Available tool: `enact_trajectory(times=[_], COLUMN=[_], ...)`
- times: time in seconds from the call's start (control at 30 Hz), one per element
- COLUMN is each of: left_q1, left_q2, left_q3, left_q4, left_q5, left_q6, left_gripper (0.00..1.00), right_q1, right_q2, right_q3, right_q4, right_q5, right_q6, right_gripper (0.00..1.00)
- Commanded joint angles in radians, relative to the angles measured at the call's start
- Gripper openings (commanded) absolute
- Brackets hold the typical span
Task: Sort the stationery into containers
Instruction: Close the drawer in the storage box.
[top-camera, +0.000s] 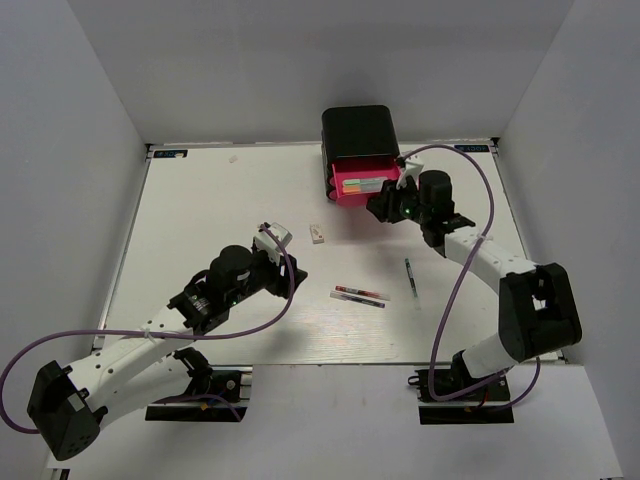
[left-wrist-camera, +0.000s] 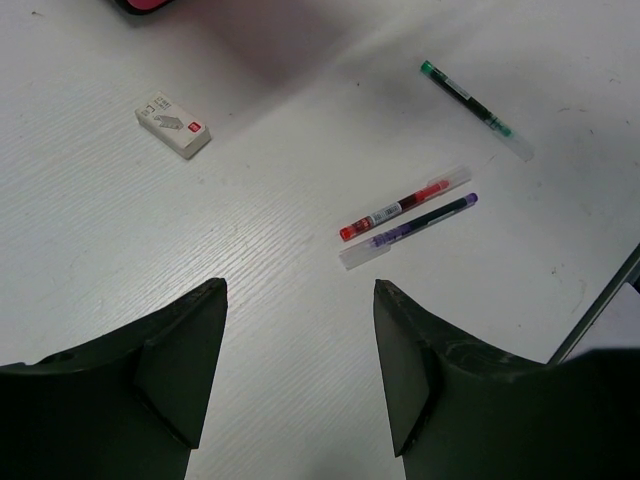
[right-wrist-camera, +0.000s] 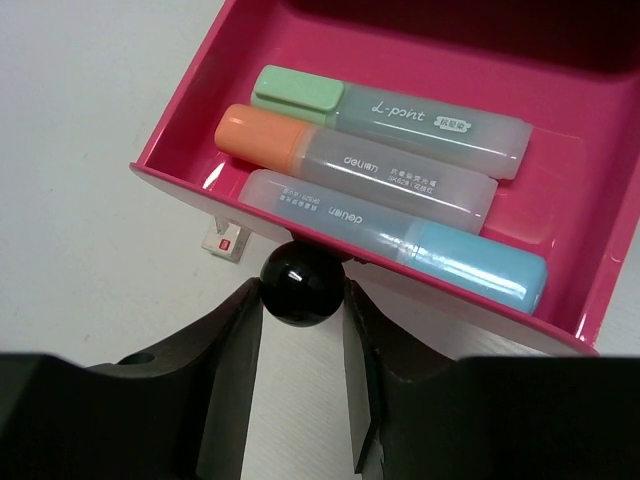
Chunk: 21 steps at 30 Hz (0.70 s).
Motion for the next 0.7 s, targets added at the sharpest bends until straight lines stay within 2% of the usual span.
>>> enact_trajectory(times=[0.0,0.3,0.67], left_q1=[0.005,0.005,0.005], left_q2=[-0.019,-0.010,-0.001], left_q3=[-0.005,-0.005,-0.005], left_q4=[0.013,0.013,0.013], left_q5=[-0.016,-0.016,-0.025], left_q6=[-0.004,-0.004,-0.004], left_gripper=[0.71,0.71,0.71], right_q1=[0.003,0.006,0.005], right_q2=[0.011,0.046,0.130], right_q3=[0.092,0.031,0.123], right_q4=[0.149,0.215,0.253], right_q5=[-0.004,-0.019,0.019], right_q6=[-0.016,0.036,0.067], right_gripper=[0.33,0.33,0.33])
